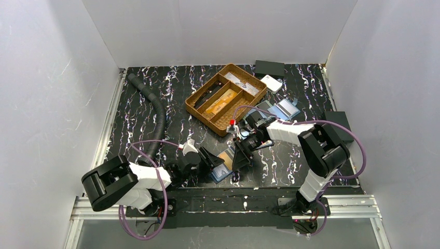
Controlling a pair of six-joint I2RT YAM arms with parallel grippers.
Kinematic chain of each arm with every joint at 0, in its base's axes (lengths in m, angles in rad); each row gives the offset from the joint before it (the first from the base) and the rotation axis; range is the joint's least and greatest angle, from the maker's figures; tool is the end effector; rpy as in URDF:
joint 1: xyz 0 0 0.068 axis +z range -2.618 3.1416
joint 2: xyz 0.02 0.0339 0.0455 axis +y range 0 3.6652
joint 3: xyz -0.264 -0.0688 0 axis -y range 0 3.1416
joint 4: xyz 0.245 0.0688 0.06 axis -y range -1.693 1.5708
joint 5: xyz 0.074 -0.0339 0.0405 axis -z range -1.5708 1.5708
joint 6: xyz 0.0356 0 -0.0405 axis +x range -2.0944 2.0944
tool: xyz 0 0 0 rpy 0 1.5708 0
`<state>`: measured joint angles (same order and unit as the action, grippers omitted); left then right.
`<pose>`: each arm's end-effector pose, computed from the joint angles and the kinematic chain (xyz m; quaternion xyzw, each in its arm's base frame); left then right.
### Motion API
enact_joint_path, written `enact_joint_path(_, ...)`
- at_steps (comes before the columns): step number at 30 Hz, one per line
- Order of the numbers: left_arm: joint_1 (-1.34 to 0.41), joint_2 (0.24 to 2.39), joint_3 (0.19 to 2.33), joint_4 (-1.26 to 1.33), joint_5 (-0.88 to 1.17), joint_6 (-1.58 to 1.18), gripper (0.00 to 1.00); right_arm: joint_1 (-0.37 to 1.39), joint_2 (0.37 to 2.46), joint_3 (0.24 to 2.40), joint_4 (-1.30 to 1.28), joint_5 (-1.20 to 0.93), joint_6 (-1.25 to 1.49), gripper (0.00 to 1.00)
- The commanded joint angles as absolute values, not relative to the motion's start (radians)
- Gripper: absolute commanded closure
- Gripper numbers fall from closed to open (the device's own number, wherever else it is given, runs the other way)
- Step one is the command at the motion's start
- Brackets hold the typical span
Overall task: Take the credit cards out of the card holder
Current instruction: Remove the credit card from the card holder.
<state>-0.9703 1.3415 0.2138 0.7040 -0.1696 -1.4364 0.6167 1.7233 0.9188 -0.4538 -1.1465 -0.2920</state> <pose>0.1285 -0.1770 0.1301 -0.2380 0.8037 -0.4790 0.2606 0.2264 0.2003 0.1552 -0.4401 0.7087 0.5498 0.0424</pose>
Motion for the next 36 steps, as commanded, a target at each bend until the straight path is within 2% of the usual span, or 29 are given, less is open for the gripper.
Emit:
enact_joint_path(1, -0.966, 1.319, 0.172, 0.640, -0.177, -1.405, 0.53, 0.617, 1.735, 0.955, -0.490, -1.137, -0.331, 0.41)
enact_joint_path(13, -0.966, 1.202, 0.089, 0.640, -0.184, -1.399, 0.62, 0.617, 1.755, 0.963, -0.497, -1.090, -0.334, 0.41)
enact_joint_path(15, -0.966, 1.197, 0.090, 0.640, -0.181, -1.390, 0.68, 0.617, 1.756, 0.963, -0.497, -1.087, -0.334, 0.41)
enact_joint_path(22, -0.966, 1.158, 0.092, 0.640, -0.177, -1.362, 1.00, 0.617, 1.756, 0.968, -0.509, -1.086, -0.345, 0.41)
enact_joint_path(29, -0.965, 0.962, 0.084, 0.723, -0.119, -1.023, 1.00, 0.614, 1.688, 0.982, -0.582, -1.207, -0.464, 0.38)
enact_joint_path(36, -0.951, 0.971, 0.122, 0.839, -0.013, -0.920, 1.00, 0.533, 1.608, 0.988, -0.597, -1.300, -0.472, 0.37)
